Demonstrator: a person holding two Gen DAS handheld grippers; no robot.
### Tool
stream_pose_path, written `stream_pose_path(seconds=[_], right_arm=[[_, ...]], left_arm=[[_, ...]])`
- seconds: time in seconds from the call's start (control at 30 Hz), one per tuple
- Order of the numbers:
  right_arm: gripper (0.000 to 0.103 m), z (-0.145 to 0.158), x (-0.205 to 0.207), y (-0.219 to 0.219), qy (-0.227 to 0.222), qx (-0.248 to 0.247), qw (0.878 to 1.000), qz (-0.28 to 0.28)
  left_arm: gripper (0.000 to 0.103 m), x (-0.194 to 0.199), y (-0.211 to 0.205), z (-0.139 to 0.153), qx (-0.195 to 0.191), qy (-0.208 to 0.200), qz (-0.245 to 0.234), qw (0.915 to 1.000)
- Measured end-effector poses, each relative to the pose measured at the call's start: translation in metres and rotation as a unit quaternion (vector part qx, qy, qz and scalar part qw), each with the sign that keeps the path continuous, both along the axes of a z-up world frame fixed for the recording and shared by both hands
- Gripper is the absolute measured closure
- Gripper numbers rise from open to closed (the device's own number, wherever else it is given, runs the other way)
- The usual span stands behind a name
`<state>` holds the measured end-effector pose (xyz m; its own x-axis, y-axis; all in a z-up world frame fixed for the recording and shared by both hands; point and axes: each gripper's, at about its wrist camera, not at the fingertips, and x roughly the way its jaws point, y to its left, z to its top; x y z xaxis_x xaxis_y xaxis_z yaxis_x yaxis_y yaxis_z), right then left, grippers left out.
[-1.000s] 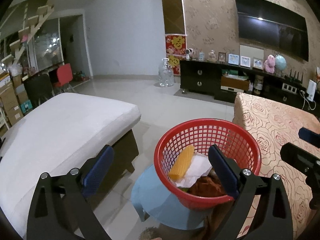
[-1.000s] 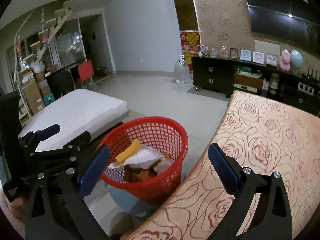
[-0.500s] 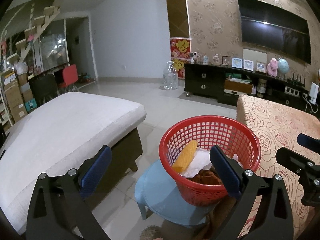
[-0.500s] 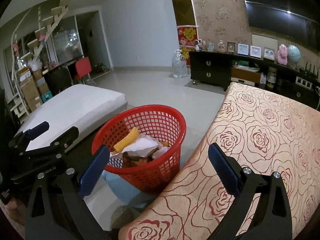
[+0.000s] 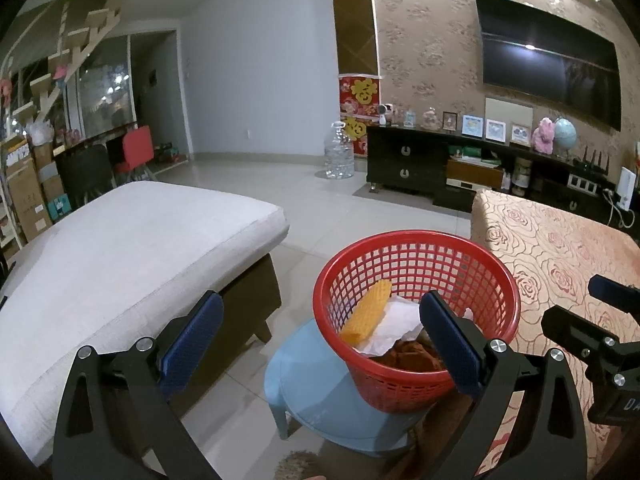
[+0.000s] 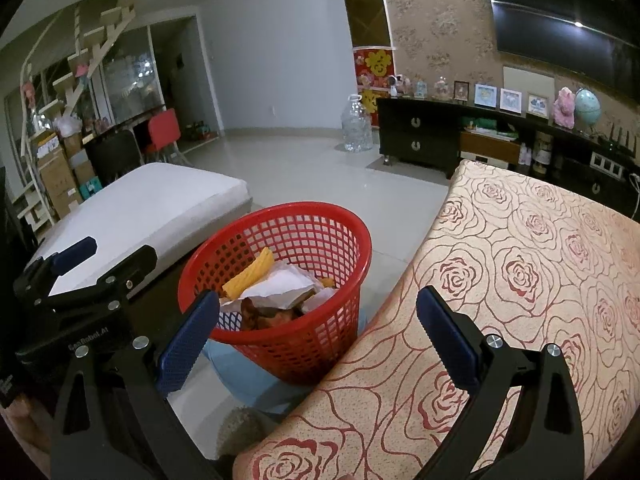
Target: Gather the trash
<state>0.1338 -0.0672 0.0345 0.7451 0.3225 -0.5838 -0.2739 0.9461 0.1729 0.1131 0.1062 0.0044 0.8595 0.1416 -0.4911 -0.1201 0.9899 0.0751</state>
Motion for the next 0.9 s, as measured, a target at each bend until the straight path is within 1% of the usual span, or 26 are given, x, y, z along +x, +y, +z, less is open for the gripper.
stream_pose_path(seconds=[0.9], right_arm=[[0.007, -0.0052, 0.0003, 0.0051, 0.005, -0.003, 1.000, 0.005]], left_arm=[[0.008, 0.0023, 0.0012, -0.0015, 0.000, 0.002, -0.002, 1.0000]])
